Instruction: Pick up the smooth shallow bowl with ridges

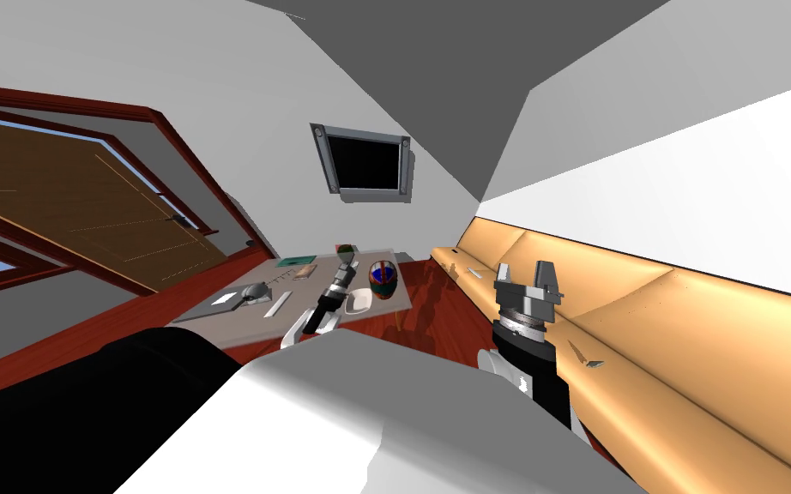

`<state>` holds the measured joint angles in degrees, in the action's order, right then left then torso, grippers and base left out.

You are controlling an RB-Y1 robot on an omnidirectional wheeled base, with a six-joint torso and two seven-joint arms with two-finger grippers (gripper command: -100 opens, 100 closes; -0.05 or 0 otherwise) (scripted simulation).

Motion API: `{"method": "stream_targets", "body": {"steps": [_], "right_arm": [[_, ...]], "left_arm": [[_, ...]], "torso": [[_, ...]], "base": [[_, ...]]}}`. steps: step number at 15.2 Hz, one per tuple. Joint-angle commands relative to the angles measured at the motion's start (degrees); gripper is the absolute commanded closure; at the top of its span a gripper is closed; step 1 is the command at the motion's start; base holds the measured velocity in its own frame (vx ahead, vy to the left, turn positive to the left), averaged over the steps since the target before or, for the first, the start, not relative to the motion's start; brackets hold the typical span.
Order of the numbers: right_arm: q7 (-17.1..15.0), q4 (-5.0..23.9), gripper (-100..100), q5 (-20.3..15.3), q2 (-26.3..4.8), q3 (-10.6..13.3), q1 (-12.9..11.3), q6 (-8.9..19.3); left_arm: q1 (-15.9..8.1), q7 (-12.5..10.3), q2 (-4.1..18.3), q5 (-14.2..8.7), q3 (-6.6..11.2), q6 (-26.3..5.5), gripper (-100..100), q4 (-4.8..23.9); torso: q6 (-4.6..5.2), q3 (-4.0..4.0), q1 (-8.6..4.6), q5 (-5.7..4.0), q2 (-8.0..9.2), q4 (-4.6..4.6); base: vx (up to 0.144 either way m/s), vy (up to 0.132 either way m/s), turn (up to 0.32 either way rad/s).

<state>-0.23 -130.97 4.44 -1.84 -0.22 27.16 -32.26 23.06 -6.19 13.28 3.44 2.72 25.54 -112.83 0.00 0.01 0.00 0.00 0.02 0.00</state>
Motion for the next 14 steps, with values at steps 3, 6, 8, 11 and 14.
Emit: {"method": "stream_targets", "body": {"steps": [3, 6, 8, 11, 14], "right_arm": [[0.0, 0.0, 0, 0.0, 0.0, 0.0, 0.0, 0.0], [0.0, 0.0, 0, 0.0, 0.0, 0.0, 0.0, 0.0], [0.0, 0.0, 0, 0.0, 0.0, 0.0, 0.0, 0.0], [0.0, 0.0, 0, 0.0, 0.0, 0.0, 0.0, 0.0], [0.0, 0.0, 0, 0.0, 0.0, 0.0, 0.0, 0.0]], "left_arm": [[-1.8, -0.1, 1.0, -0.8, 0.62, -2.8, -100, 5.4], [-2.5, -0.1, 1.2, -1.1, 0.80, -4.0, -100, 8.3], [-2.5, -0.1, 1.2, -1.1, 0.80, -4.0, -100, 9.0], [-4.1, -0.1, 1.4, -1.7, 1.18, -6.6, -100, 13.9], [-4.9, -0.1, 1.3, -2.0, 1.38, -7.9, -100, 17.0]], "torso": [[0.00, 0.00, -0.01, 0.00, -0.01, 0.00], [0.00, 0.00, 0.00, 0.00, 0.00, 0.00], [0.00, 0.00, 0.00, 0.00, 0.00, 0.00], [0.01, -0.01, 0.00, 0.00, -0.02, 0.00], [0.00, 0.00, 0.00, 0.00, 0.00, 0.00]], "base": [[-0.008, -0.007, 0.035], [-0.006, -0.005, 0.020], [-0.003, -0.003, 0.013], [-0.005, -0.004, 0.031], [-0.007, -0.005, 0.033]]}}
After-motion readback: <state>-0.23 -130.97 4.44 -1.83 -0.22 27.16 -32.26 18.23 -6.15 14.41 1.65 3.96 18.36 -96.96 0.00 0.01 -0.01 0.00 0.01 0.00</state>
